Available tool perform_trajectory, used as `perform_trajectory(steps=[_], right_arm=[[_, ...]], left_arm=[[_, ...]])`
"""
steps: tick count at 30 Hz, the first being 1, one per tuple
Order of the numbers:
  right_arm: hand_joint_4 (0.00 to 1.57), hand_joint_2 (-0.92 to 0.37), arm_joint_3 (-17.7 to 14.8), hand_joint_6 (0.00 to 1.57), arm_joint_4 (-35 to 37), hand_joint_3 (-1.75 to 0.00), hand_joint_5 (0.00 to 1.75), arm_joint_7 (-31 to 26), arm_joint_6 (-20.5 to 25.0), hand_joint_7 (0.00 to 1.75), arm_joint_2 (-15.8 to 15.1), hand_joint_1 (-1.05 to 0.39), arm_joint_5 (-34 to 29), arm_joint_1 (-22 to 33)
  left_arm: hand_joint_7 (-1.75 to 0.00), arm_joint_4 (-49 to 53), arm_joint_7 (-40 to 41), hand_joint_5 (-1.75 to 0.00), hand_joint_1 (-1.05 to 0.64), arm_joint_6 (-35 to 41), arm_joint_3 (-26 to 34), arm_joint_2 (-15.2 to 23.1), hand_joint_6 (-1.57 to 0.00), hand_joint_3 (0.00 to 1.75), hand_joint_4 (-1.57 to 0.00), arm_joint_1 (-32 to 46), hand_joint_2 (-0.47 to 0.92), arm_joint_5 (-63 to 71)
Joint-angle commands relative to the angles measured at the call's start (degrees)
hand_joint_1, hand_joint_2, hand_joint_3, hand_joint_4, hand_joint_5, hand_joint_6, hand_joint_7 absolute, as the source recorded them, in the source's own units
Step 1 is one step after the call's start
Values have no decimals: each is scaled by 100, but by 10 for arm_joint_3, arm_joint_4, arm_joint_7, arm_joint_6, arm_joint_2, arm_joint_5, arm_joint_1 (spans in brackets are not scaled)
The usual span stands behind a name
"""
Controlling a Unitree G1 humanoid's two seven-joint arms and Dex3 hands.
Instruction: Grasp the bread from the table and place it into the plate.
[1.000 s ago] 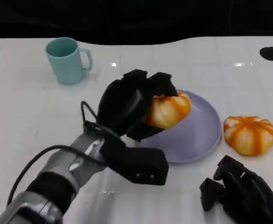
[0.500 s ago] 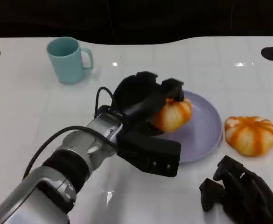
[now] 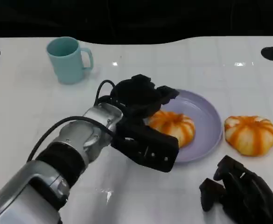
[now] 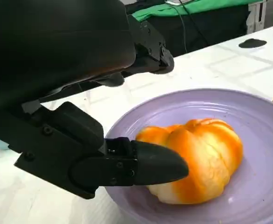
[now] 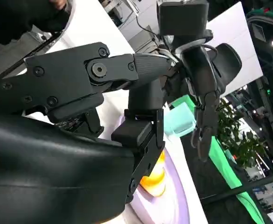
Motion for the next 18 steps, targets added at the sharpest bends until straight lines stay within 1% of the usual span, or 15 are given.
perform_trajectory(steps=[1,2,5,6,7,8,9,10,11,12,13,14,15,16,18], right_arm=[[79,-92,-4,70,-3,-23,167,-4,10,140,-6,-57,6,4],[79,-92,-4,70,-4,-22,167,-5,9,140,-6,-57,5,4],[79,-92,-2,70,-6,-22,167,-6,6,140,-4,-57,4,6],[79,-92,-2,70,-8,-23,167,-7,6,140,-4,-57,4,7],[79,-92,-2,70,-8,-23,167,-7,7,140,-4,-57,4,7],[79,-92,-2,70,-8,-23,167,-7,8,140,-4,-57,4,7],[79,-92,-2,70,-8,-23,167,-6,8,140,-4,-57,5,6],[79,-92,-2,69,-7,-23,167,-5,5,140,-4,-57,4,6],[79,-92,-2,69,-5,-23,167,-4,3,140,-4,-57,4,6],[79,-92,-2,69,-4,-24,167,-3,1,140,-4,-58,4,5],[79,-92,-3,69,-3,-24,167,-2,0,140,-4,-58,4,5],[79,-92,-3,69,-3,-24,167,-2,-1,140,-3,-58,4,5],[79,-92,-3,69,-4,-24,167,-3,-1,140,-3,-58,4,6],[79,-92,-3,69,-4,-24,167,-3,-1,140,-3,-57,3,6],[79,-92,-2,69,-8,-24,167,-6,6,140,-3,-57,5,7]], left_arm=[[-3,-28,-31,-22,-105,-40,28,30,-10,68,-1,21,92,-46],[-3,-41,-41,-22,-105,-52,40,36,-10,68,-1,32,92,-65],[-4,-86,-68,-34,-100,-86,91,45,-14,60,0,83,92,-150],[-8,-101,-73,-51,-88,-97,112,45,-25,51,-7,104,92,-182],[-9,-116,-77,-61,-83,-113,137,40,-30,47,-9,132,92,-225],[-14,-130,-87,-80,-76,-130,162,31,-40,41,-15,160,92,-274],[-26,-142,-104,-107,-67,-142,185,19,-52,34,-27,187,92,-327],[-45,-158,-128,-121,-61,-147,207,7,-54,30,-35,216,92,-384],[-71,-176,-153,-133,-58,-150,225,-5,-52,27,-43,244,92,-440],[-103,-192,-173,-149,-58,-149,237,-13,-50,26,-50,265,92,-478],[-116,-202,-187,-156,-58,-146,245,-17,-49,27,-52,277,92,-499],[-123,-228,-199,-160,-58,-137,253,-19,-48,27,-53,302,92,-523],[-146,-247,-208,-169,-64,-129,258,-20,-45,33,-54,318,92,-537],[-154,-268,-220,-172,-67,-118,265,-22,-44,35,-54,337,92,-557],[-164,-322,-257,-174,-71,-69,280,-29,-46,36,-58,385,92,-631]])
